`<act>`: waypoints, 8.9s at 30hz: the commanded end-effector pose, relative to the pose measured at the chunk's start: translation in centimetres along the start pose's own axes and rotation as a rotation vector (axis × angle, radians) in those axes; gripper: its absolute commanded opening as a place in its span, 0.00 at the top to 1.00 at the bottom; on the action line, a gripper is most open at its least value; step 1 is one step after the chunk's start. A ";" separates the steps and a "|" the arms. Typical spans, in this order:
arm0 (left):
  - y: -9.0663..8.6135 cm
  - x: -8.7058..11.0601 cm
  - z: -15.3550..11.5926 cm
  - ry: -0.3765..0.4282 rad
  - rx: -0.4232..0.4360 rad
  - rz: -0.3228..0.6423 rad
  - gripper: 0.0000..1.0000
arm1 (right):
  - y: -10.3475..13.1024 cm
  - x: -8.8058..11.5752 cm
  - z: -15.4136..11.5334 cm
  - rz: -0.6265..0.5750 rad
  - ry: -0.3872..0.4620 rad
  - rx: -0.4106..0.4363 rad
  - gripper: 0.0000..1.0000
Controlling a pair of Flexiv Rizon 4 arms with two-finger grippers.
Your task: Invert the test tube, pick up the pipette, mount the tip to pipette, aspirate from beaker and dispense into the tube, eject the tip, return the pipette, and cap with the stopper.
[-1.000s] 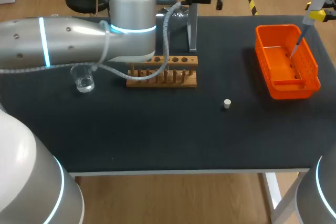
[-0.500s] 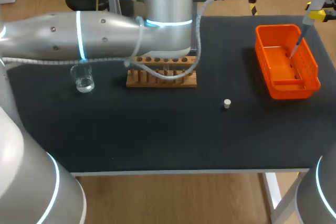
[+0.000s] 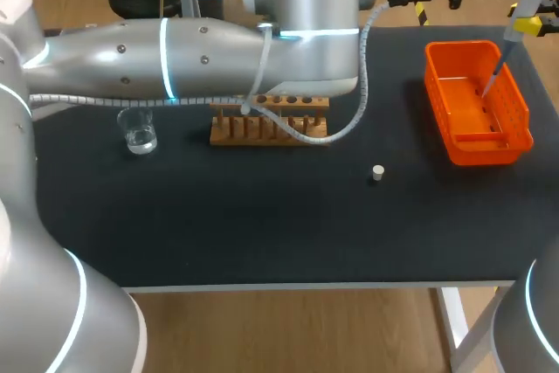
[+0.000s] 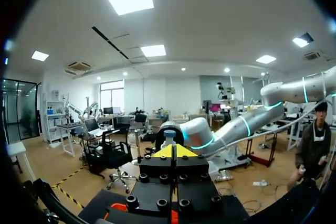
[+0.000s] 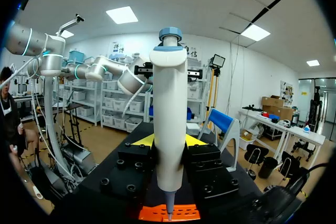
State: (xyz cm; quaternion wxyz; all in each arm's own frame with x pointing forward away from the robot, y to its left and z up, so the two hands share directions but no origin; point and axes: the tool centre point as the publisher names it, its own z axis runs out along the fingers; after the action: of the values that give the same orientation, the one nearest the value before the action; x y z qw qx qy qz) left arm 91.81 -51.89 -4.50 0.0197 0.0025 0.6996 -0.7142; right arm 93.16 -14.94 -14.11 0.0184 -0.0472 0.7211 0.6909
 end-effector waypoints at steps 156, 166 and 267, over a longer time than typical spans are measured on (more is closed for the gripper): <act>-0.2 4.9 -15.6 0.113 -0.075 0.016 0.00 | 0.1 0.1 0.0 0.000 0.000 0.003 1.00; 3.1 6.2 -21.8 0.096 -0.011 0.011 0.00 | 0.1 0.1 0.0 0.000 0.000 0.003 1.00; 6.4 7.6 -29.8 -0.016 -0.050 -0.065 0.00 | 1.6 8.9 24.4 0.031 0.143 -0.056 1.00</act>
State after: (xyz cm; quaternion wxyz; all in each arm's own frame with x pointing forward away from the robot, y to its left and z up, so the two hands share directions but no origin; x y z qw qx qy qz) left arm 83.63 -22.41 -11.85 0.0024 -0.0262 0.7158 -0.6978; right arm 83.23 9.17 -14.42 -0.0450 -0.0854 0.7013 0.7063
